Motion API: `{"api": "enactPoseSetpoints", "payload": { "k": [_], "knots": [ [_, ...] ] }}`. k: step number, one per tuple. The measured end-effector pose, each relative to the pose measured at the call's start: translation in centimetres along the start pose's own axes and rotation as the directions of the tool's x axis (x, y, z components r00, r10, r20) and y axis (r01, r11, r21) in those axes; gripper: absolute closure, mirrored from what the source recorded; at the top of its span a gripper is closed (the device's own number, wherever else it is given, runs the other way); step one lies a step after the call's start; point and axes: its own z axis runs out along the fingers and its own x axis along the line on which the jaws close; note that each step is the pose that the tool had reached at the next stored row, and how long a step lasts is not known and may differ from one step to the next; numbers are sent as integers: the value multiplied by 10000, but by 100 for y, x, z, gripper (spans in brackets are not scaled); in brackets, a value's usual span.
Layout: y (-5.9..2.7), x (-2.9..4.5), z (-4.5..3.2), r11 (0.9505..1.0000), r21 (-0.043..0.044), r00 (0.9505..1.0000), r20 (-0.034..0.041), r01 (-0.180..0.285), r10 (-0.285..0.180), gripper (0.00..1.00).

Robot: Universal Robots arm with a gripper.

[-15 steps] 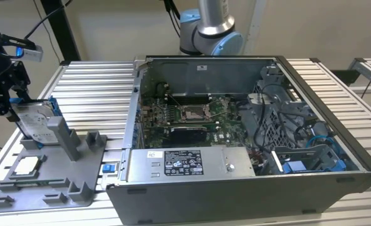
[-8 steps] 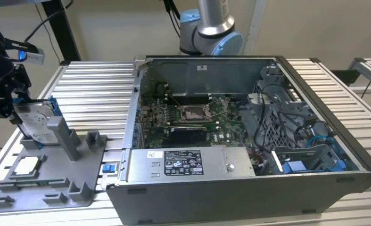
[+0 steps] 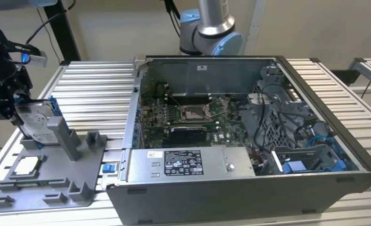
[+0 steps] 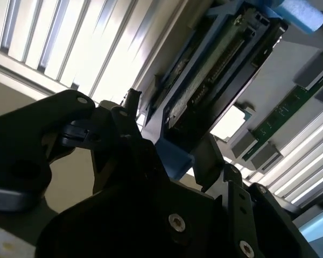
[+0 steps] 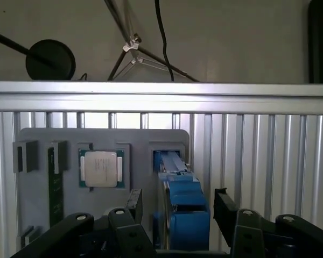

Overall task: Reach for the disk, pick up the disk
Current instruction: 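Pick up the disk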

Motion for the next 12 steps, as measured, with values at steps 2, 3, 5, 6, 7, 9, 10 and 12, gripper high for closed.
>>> {"api": "enactPoseSetpoints", "payload": {
  "k": [2, 3, 5, 6, 7, 9, 10, 12],
  "knots": [
    [-33, 0, 12, 9999, -101, 10000, 3, 5, -5, 0],
    [-50, 0, 20, 9999, -145, 10000, 3, 10, -10, 0],
    [-80, 0, 37, 9998, -208, 10000, 2, 37, -37, 0],
    [-83, 0, 49, 9997, -214, 10000, 1, 95, -95, 0],
    [-83, 0, 59, 9995, -219, 9998, -1, 213, -213, 0],
    [-84, 1, 80, 9983, -225, 9986, -4, 537, -537, 0],
    [-84, 1, 87, 9972, -227, 9975, -2, 706, -707, 0],
    [-84, 1, 94, 9954, -233, 9957, 3, 930, -930, 0]
  ]
}}
